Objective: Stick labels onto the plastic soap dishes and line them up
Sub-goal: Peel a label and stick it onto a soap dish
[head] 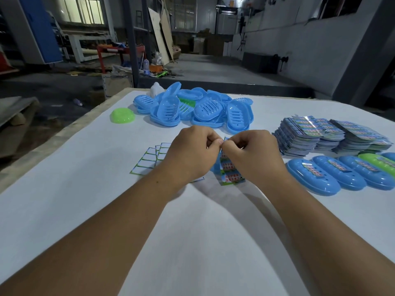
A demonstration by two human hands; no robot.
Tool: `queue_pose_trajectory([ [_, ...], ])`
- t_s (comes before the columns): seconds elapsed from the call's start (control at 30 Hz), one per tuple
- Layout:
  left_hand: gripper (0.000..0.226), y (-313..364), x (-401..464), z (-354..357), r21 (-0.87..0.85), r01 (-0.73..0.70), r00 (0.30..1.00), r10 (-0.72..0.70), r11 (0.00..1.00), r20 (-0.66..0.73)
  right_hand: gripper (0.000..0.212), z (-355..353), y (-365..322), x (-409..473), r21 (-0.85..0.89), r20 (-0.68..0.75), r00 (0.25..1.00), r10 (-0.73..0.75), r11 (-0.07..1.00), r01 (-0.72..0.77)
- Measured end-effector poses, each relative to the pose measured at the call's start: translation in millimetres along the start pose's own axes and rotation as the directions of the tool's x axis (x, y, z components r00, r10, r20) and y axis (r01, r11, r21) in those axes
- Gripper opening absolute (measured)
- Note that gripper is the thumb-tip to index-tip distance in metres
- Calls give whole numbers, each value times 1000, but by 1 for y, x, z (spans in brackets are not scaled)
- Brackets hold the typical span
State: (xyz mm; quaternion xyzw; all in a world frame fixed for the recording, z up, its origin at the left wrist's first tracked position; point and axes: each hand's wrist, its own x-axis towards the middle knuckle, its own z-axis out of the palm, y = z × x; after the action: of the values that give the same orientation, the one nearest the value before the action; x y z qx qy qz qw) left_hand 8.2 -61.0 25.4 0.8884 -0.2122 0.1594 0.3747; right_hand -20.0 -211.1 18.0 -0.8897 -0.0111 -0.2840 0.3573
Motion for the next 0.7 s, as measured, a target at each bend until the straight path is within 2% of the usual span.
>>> queue_pose_trajectory([
  [0.33,21,-9,4,-10,-52,212,977,-214,976,-23,30,-6,11,7,149,62,991,119,981,-127],
  [0.53,39,-18,9,-19,78,313,949,-314,947,-2,37,-8,16,11,162,109,975,195,964,-211],
  [0.7,37,-27,13,-25,267,395,913,-408,879,-10,41,-8,18,12,180,137,960,244,947,-266],
])
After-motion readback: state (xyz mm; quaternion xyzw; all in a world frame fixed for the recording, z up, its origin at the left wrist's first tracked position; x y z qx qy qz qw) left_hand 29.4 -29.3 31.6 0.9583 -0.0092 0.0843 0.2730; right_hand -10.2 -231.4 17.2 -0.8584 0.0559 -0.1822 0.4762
